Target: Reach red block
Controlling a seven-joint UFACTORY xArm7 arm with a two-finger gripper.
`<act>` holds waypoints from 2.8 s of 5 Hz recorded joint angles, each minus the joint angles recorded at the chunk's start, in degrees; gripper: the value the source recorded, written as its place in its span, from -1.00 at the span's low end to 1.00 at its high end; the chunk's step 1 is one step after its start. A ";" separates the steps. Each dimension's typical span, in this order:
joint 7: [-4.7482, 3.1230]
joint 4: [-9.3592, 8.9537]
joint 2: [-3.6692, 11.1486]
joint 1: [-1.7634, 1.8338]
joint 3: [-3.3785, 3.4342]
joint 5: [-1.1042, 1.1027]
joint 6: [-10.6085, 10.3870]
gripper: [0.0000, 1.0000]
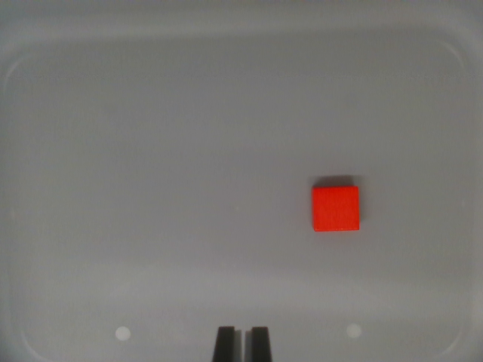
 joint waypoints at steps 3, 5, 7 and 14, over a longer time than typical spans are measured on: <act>0.00 -0.01 0.00 0.00 0.00 0.00 -0.01 -1.00; -0.02 -0.20 0.08 -0.02 -0.02 -0.01 -0.29 -1.00; -0.07 -0.60 0.25 -0.06 -0.07 -0.03 -0.90 -1.00; -0.46 -4.05 1.67 -0.43 -0.49 -0.17 -6.09 -1.00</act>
